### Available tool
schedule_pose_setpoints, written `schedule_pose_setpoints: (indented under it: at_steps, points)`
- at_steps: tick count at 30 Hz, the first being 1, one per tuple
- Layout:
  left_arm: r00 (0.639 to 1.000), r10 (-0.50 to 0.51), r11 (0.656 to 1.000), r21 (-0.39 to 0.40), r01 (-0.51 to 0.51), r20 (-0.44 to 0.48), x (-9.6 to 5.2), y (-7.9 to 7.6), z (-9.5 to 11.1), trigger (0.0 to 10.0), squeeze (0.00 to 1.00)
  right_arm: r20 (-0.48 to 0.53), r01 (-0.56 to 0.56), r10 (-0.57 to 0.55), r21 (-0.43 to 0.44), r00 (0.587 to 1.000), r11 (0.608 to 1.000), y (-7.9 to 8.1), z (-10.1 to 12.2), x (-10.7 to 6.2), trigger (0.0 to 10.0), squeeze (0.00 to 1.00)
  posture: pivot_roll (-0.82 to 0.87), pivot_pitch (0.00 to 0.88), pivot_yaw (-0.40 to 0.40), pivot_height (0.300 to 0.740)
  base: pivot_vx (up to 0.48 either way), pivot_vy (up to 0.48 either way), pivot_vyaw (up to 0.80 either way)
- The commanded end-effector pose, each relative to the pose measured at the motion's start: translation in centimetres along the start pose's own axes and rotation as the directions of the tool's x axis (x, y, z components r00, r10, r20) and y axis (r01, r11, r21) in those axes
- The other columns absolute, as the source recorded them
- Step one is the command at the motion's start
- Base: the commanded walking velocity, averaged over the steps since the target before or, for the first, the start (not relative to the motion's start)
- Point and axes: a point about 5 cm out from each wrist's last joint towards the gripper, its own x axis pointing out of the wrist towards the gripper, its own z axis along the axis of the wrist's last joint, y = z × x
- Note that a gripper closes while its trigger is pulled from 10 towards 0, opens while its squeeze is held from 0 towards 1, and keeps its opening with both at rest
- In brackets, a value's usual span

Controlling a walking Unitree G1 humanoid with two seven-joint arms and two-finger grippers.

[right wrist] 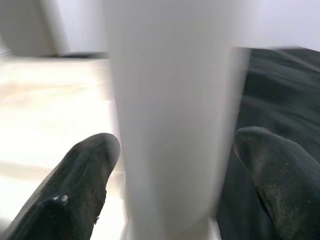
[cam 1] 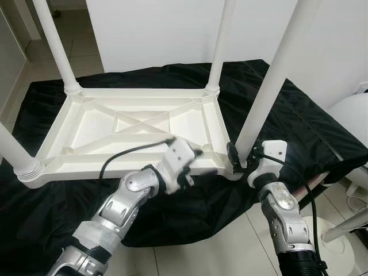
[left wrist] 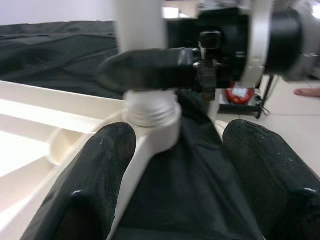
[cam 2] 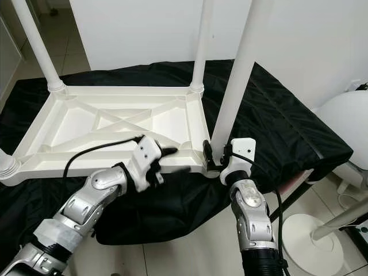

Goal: Building children table

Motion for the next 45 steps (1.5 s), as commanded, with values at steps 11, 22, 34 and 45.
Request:
schedule_pose_setpoints:
  at_steps: [11, 22, 34, 45]
  points:
    - [0.996, -0.06, 0.998, 0.028, 0.062, -0.066, -0.7, -0.8, -0.5, 10.0, 0.0, -0.109, -0.289, 0.277, -0.125, 0.955, 0.949, -1.3, -1.0, 1.1, 10.0, 0.0, -0.06, 0.0, 0.003, 0.74, 0.0, 0.0, 0.0]
    - [0.998, -0.03, 0.997, 0.064, 0.034, -0.056, 0.0, -0.7, 0.0, 10.0, 0.0, -0.177, -0.406, 0.383, -0.121, 0.907, 0.906, -2.0, -2.2, 2.2, 0.0, 0.0, -0.05, 0.0, 0.006, 0.74, 0.0, 0.0, 0.0]
    - [0.998, 0.018, 1.0, 0.016, -0.017, -0.056, 0.8, -0.9, 0.2, 10.0, 0.0, -0.163, -0.363, 0.35, -0.056, 0.922, 0.93, -1.8, -2.3, 2.3, 10.0, 0.0, -0.06, 0.0, -0.009, 0.74, 0.0, 0.0, 0.0]
    - [0.976, 0.199, 0.98, 0.02, -0.198, -0.084, 0.5, 1.3, -0.3, 10.0, 0.0, -0.117, -0.12, 0.117, -0.02, 0.986, 0.993, -0.7, -2.7, 1.2, 10.0, 0.0, -0.07, 0.0, -0.014, 0.74, 0.0, 0.0, 0.0]
